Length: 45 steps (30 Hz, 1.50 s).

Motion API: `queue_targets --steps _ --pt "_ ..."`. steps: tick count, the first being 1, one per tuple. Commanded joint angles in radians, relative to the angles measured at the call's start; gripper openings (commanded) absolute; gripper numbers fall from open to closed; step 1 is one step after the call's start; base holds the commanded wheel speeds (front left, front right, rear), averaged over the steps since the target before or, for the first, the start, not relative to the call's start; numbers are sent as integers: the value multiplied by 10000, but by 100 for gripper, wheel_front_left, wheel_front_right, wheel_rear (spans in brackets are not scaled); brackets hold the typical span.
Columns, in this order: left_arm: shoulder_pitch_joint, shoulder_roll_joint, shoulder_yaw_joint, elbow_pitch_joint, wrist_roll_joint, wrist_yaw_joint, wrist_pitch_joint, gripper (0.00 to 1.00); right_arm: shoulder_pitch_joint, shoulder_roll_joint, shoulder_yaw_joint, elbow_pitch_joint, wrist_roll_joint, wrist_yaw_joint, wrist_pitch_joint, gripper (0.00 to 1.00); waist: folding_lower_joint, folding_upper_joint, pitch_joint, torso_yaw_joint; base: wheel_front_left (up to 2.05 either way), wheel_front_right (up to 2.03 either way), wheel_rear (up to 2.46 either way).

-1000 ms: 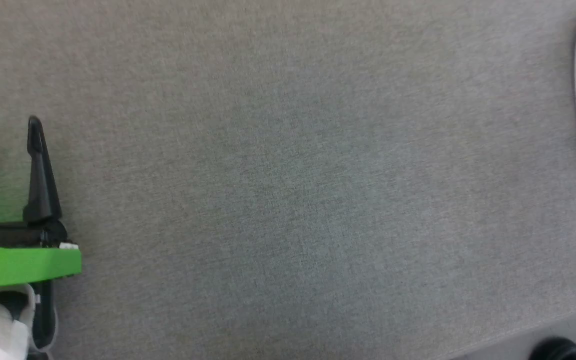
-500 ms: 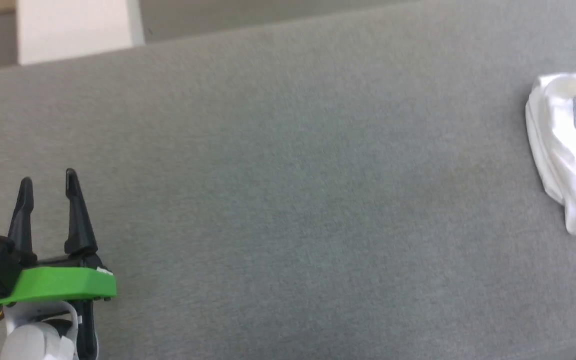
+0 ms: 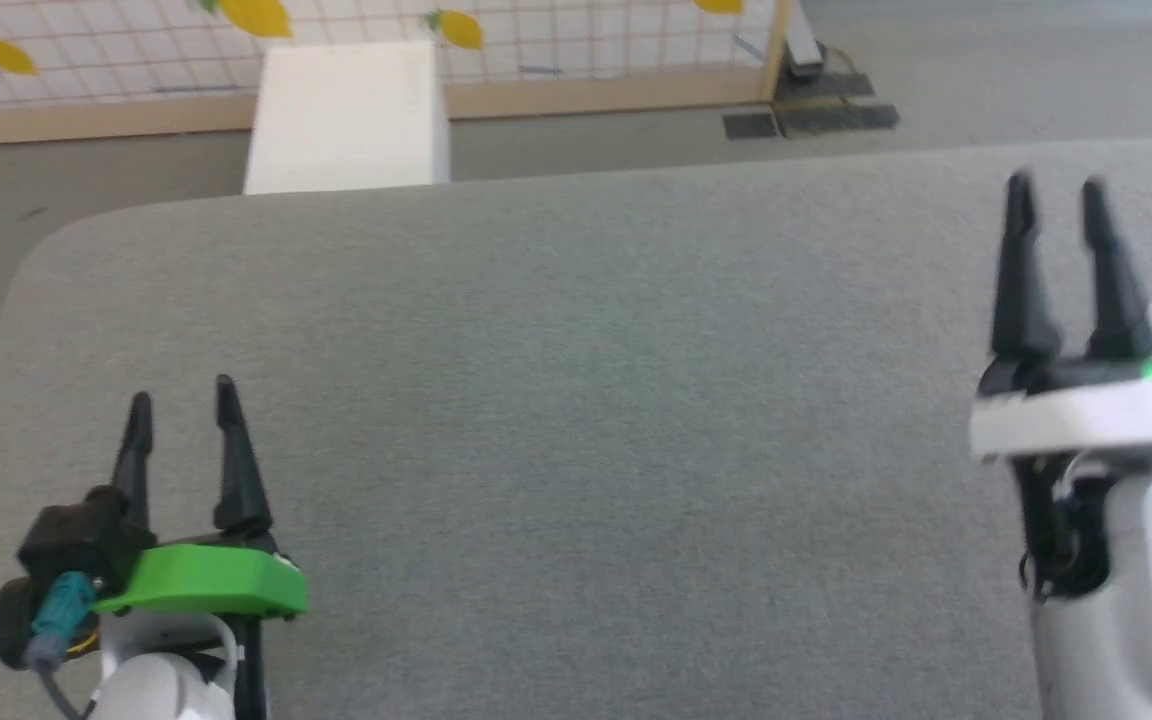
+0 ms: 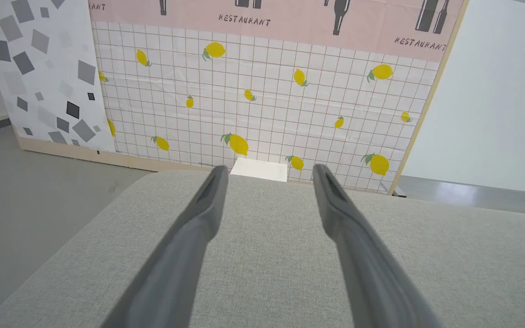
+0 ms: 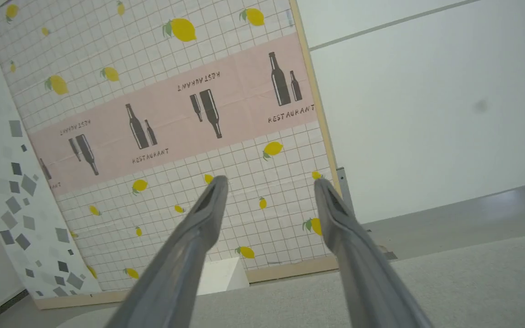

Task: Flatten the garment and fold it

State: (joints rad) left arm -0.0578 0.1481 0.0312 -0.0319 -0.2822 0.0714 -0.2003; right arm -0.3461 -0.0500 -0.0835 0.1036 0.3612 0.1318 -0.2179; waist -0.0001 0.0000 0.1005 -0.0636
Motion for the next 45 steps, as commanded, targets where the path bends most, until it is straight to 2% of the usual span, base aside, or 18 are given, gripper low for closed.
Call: queue_targets --steps 1,7,8,12,22,37,38,45 --pt "-140 -53 -93 110 87 -20 -77 100 269 -6 117 154 -133 -11 -160 100 1 0 -433 511 0 0 0" --pt "-213 -14 -613 652 539 -115 -241 100 1136 -4 474 512 -1104 -11 -408 100 1 0 -578 753 0 0 0" --pt "-190 -46 -874 932 710 -182 -337 100 1518 -4 473 491 -1556 -11 -430 100 1 0 -633 780 0 0 0" --pt "-161 -88 -1108 1310 928 -191 -462 100 1968 -4 352 471 -1829 -11 -435 100 1 0 -704 760 0 0 0" --pt "87 -330 -1283 1846 871 -241 -593 100 2885 -3 -3 776 -1804 -11 -437 100 1 0 -767 717 0 0 0" --pt "289 -526 -1088 2044 693 -359 -613 100 3051 -3 0 1001 -1591 -11 -438 100 1 0 -734 716 0 0 0" --pt "176 -495 -1101 2042 698 -320 -567 0 2905 -2 -8 987 -1645 0 -381 0 1 0 -734 715 0 0 0" --pt "179 -508 -1091 2009 739 -330 -514 0 2915 -2 5 954 -1687 0 -326 0 1 0 -739 715 0 0 0"
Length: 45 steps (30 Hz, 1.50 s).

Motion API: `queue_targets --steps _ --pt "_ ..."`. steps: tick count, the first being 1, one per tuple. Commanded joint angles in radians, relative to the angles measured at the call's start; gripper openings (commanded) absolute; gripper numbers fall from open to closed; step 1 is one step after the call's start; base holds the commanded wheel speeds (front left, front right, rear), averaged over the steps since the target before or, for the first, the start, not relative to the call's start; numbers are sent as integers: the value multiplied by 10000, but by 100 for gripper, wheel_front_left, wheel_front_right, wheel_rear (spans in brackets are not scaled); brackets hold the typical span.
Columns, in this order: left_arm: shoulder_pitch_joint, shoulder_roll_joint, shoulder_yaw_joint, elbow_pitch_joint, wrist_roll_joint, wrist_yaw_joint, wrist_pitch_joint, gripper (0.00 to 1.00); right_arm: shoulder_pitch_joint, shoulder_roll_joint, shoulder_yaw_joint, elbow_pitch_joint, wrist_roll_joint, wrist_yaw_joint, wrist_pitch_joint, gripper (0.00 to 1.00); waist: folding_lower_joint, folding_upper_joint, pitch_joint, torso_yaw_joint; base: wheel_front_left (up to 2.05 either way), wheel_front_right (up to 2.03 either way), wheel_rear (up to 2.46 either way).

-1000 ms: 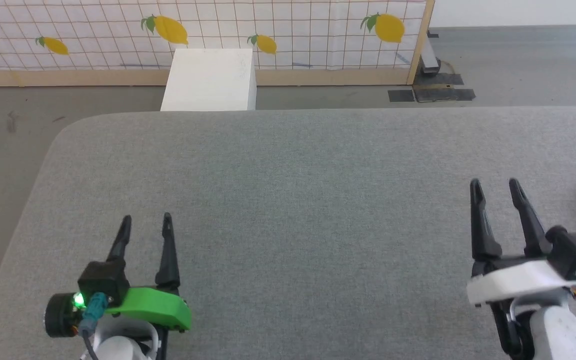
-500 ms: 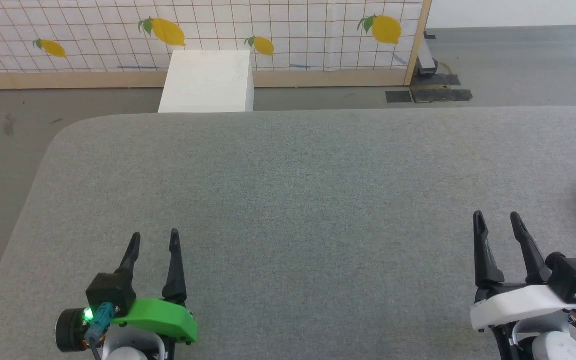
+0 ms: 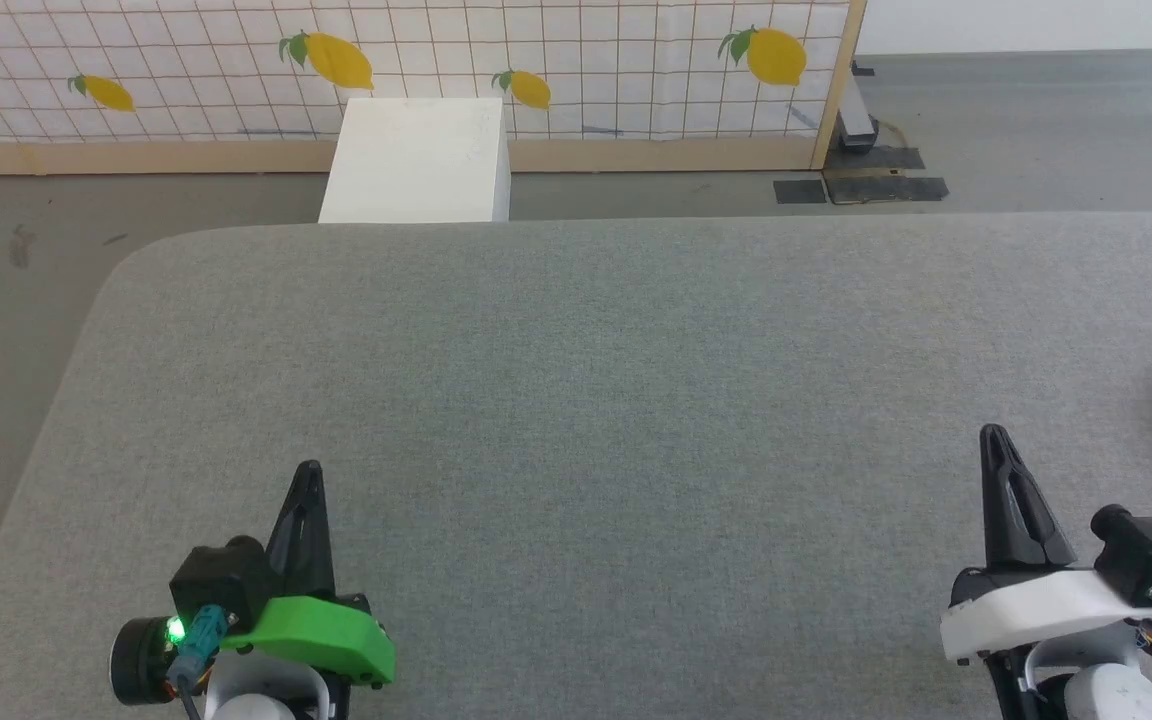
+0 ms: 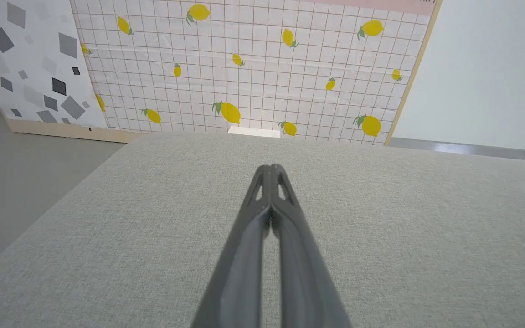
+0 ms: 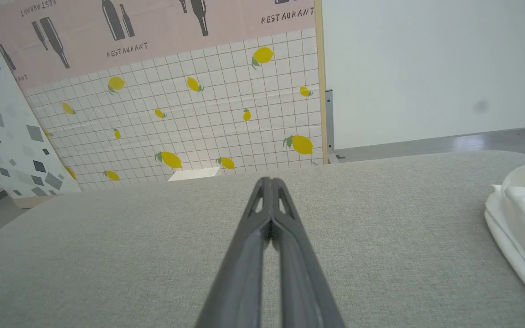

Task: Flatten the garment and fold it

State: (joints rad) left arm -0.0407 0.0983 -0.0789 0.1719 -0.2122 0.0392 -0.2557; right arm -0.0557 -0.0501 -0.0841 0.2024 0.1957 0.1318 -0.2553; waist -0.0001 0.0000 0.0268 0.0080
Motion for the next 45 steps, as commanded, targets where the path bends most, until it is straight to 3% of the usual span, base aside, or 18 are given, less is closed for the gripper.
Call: queue_targets --steps 1,45 --pt "11 -13 17 -45 58 -11 63 0 16 0 18 -52 -50 0 70 0 1 0 -5 -1 0 0 0" --pt "152 -180 292 -641 793 -147 952 0 208 0 311 -754 -729 -4 955 0 1 0 -99 -29 0 0 0"
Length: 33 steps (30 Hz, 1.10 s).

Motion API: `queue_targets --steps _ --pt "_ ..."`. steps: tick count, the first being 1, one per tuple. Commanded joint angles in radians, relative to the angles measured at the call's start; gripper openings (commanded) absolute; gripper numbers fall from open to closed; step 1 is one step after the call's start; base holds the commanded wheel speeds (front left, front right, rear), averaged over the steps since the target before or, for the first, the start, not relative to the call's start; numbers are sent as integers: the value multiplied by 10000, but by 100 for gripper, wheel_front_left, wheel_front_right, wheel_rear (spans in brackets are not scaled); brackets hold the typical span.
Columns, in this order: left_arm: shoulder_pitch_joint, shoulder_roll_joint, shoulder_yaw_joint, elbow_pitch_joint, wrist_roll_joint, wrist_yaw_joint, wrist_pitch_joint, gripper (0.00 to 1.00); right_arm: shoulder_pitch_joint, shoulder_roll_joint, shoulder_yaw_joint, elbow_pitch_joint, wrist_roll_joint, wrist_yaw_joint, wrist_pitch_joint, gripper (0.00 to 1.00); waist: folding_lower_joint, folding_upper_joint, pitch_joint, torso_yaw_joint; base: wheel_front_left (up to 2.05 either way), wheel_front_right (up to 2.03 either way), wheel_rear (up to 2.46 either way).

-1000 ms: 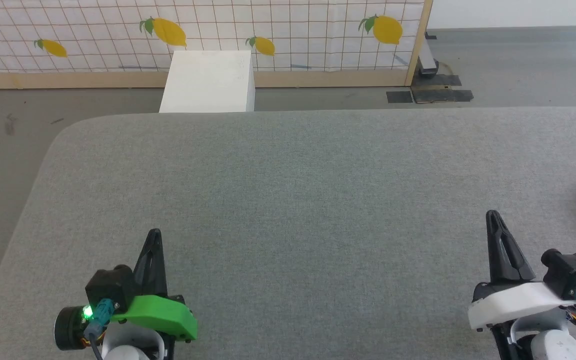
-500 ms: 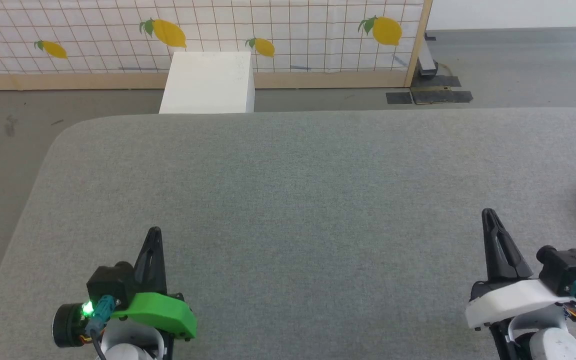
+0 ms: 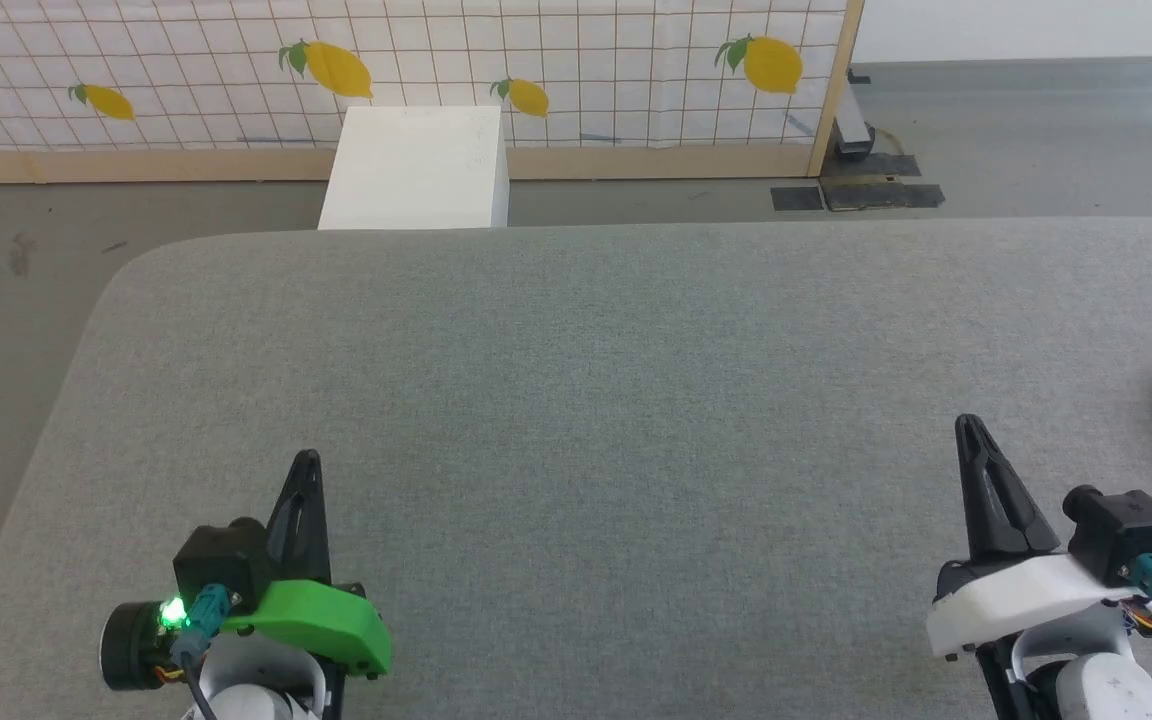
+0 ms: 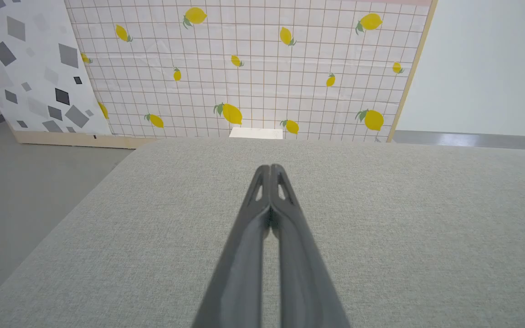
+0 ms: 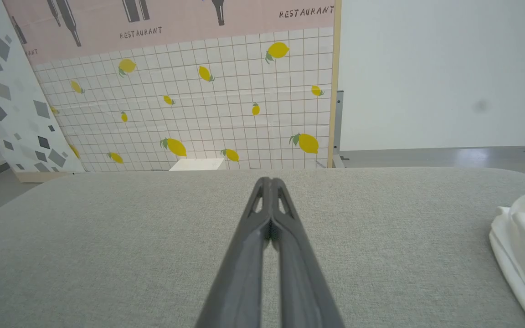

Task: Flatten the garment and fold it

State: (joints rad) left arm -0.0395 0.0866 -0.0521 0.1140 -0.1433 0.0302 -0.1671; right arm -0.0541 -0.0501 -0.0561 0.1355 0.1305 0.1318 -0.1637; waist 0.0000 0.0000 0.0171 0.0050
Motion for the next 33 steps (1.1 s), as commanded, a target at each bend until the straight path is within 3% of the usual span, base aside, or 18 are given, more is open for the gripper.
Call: queue_targets --steps 1,33 --pt "144 -67 30 -77 124 -60 88 0 198 0 39 -103 -94 -4 61 0 0 0 -3 -1 0 0 0" --pt "250 -192 237 -526 676 -162 756 0 343 -1 259 -631 -605 -7 726 0 0 0 -74 -22 0 0 0"
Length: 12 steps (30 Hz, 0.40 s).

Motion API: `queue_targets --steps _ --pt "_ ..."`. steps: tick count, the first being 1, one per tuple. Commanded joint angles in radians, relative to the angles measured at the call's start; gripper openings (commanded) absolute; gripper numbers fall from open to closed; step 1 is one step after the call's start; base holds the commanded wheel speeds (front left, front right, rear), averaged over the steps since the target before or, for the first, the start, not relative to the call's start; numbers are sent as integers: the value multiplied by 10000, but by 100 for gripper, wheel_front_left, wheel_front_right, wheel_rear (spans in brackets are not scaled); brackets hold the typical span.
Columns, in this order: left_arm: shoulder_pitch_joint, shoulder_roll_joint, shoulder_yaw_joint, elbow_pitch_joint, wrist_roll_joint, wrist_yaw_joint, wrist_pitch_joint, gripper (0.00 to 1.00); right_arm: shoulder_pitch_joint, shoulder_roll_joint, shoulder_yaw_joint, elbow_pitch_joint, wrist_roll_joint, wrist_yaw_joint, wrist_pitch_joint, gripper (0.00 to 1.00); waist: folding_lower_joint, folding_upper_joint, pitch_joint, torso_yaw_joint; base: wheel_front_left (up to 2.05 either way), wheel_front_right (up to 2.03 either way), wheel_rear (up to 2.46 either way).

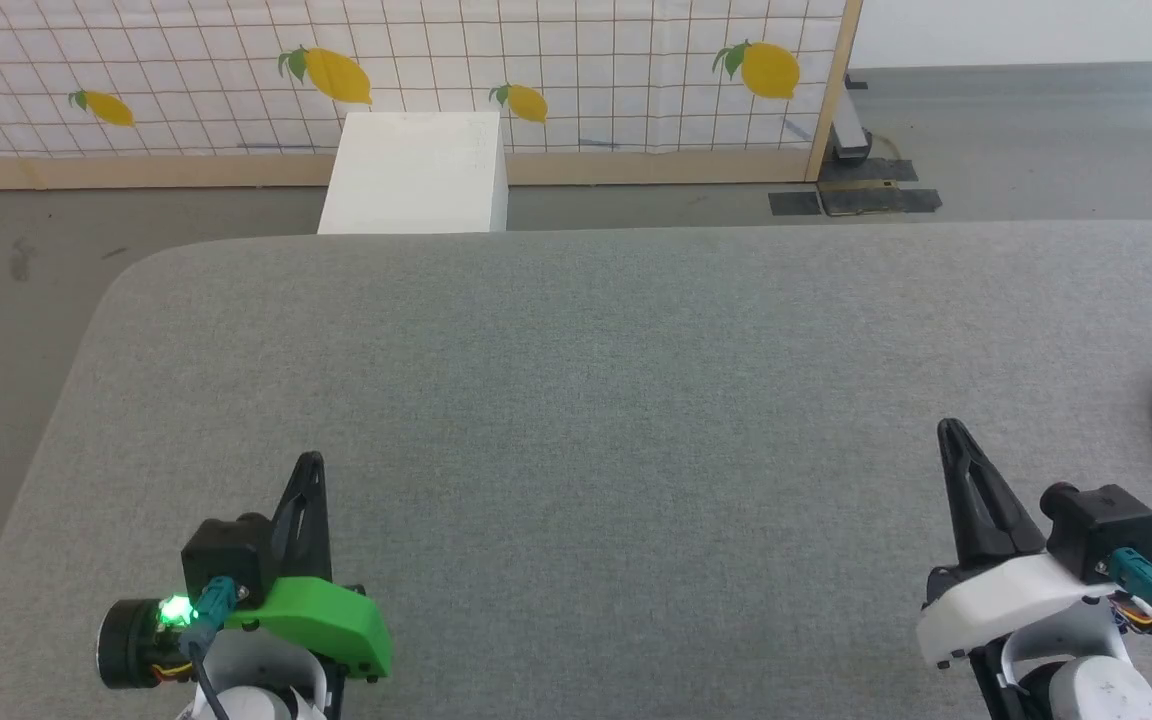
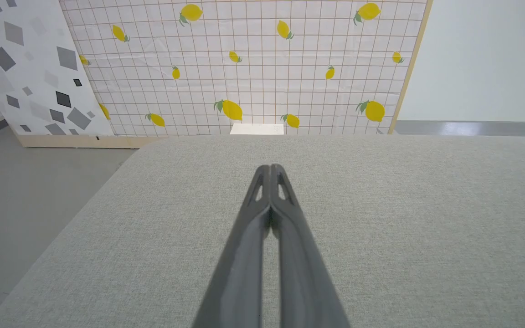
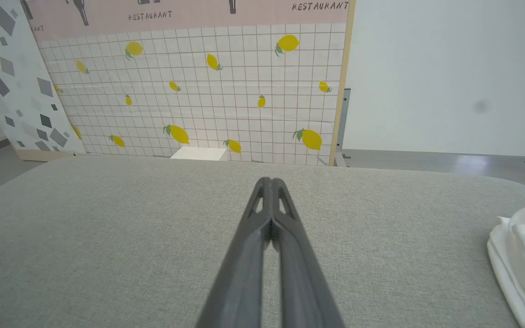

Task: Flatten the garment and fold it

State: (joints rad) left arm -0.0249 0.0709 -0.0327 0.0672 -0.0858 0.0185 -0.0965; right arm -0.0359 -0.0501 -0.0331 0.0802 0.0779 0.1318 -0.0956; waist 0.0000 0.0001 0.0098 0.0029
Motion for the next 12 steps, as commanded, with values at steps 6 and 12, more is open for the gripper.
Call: queue_targets --steps 6,12 --pt "124 -58 83 -142 205 -64 176 0 188 -1 70 -178 -176 -8 170 0 0 -1 -14 -4 0 0 0" --pt "143 -81 120 -224 305 -83 298 0 214 -1 110 -274 -269 -8 291 0 0 -1 -27 -8 0 0 0"
